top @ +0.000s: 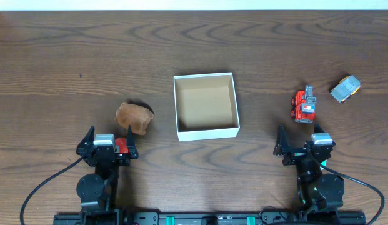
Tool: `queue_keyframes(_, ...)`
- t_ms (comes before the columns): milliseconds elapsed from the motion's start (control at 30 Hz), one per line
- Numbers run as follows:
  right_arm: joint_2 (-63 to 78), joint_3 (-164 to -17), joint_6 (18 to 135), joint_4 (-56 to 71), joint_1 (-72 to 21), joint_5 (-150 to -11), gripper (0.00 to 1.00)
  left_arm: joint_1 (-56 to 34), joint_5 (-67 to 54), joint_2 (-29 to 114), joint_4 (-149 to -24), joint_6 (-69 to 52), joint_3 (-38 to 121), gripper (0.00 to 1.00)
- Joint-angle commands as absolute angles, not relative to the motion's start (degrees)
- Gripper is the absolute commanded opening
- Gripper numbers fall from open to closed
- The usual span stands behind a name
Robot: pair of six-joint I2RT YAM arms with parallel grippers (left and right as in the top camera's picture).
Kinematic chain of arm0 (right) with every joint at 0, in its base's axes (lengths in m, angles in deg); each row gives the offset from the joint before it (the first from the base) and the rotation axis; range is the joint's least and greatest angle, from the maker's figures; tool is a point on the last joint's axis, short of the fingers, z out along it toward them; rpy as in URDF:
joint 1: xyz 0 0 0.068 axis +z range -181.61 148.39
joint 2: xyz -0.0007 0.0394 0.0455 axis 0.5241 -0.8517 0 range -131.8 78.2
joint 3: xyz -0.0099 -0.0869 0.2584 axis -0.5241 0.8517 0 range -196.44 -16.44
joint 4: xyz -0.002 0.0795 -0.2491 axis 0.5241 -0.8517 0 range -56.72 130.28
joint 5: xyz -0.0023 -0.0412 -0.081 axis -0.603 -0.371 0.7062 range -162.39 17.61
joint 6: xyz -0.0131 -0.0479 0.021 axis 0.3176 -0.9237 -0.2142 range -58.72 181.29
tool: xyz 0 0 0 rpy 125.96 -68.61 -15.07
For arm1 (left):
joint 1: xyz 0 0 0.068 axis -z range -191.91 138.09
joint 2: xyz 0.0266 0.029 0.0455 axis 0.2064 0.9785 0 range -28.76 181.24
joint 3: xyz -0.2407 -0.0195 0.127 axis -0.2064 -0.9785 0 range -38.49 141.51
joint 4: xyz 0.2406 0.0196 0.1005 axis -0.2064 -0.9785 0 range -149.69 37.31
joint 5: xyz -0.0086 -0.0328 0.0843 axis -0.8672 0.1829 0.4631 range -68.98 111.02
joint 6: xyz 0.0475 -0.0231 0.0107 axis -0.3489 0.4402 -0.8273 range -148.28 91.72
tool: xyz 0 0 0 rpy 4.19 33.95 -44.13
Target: Pack container
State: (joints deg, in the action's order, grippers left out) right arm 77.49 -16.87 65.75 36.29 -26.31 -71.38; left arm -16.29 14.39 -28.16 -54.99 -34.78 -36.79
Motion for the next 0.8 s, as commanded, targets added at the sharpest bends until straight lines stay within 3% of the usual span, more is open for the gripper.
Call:
queue_keyframes(0,77.7,-16.8,65.0,36.1,-26.8,-71.7,0.99,-16.1,14.4,-28.1,-56.1,-36.0,-38.3,0.98)
queue_keyframes(767,77.6,-16.8,67.1,36.8,-26.7,-70.0,0.99,-16.1,14.4,-28.1,-56.1,-36.0,-38.3,0.98)
